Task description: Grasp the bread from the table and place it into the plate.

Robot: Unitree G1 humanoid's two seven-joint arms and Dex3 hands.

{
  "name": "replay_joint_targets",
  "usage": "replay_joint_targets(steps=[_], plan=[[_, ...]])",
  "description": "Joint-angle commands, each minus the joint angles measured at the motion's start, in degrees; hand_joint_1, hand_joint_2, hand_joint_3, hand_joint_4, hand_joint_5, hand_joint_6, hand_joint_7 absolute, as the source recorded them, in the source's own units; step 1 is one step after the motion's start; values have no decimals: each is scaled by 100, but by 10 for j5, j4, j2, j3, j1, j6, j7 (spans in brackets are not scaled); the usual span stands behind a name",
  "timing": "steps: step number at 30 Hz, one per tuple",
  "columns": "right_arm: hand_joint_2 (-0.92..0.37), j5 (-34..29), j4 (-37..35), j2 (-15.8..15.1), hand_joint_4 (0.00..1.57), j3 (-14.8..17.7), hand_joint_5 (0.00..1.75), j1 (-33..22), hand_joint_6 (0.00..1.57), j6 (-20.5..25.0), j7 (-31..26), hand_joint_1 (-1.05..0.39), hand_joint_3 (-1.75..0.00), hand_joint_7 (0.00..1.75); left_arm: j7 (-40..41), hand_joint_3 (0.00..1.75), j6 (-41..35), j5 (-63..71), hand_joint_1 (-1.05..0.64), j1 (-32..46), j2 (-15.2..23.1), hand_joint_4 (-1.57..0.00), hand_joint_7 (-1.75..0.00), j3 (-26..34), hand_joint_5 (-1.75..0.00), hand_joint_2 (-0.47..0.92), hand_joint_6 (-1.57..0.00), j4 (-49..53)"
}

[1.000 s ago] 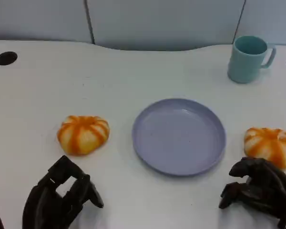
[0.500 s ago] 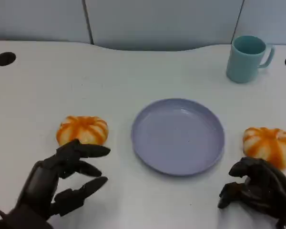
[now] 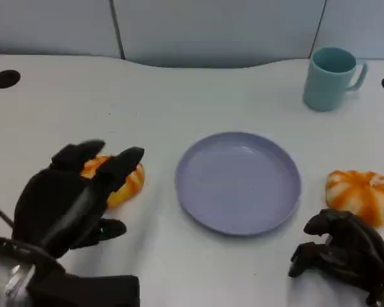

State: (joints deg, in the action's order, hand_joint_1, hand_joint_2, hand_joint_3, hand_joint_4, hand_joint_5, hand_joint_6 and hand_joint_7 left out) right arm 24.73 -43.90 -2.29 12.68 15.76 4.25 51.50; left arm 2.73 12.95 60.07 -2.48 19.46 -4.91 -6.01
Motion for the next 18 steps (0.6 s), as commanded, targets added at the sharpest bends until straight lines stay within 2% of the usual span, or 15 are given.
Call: replay_joint_targets(steps=[1,3,5,9,16,18], plan=[[-35,-3,-9,-2,157,-1,39,-12,157,-2,-3,-105,-1,17,-33,0,-50,53,-61,-24,31,0,0,-36,-1,76,-10,-8],[-35,-3,-8,-2,157,-2,39,-12,157,0,-2,-105,-1,17,-53,0,-70,62,-61,-36,36,0,0,-50,0,76,-10,-4],[-34,-4,-6,-3,157,-3,39,-13,157,3,-3,-105,0,17,-82,1,-92,76,-45,-53,39,0,-1,-67,0,72,-6,4],[-34,-9,4,-3,157,-7,41,-16,157,5,-14,-105,0,19,-128,1,-116,71,-39,-87,45,0,-1,-90,0,72,-4,26],[-37,-12,18,-4,157,-13,44,-22,157,2,-20,-105,-1,21,-136,1,-122,41,-36,-150,52,0,0,-118,0,73,-3,127],[-36,-10,13,-6,157,-13,43,-21,157,2,-17,-105,-1,20,-126,1,-120,35,-30,-171,53,-1,-2,-128,0,73,-6,166]])
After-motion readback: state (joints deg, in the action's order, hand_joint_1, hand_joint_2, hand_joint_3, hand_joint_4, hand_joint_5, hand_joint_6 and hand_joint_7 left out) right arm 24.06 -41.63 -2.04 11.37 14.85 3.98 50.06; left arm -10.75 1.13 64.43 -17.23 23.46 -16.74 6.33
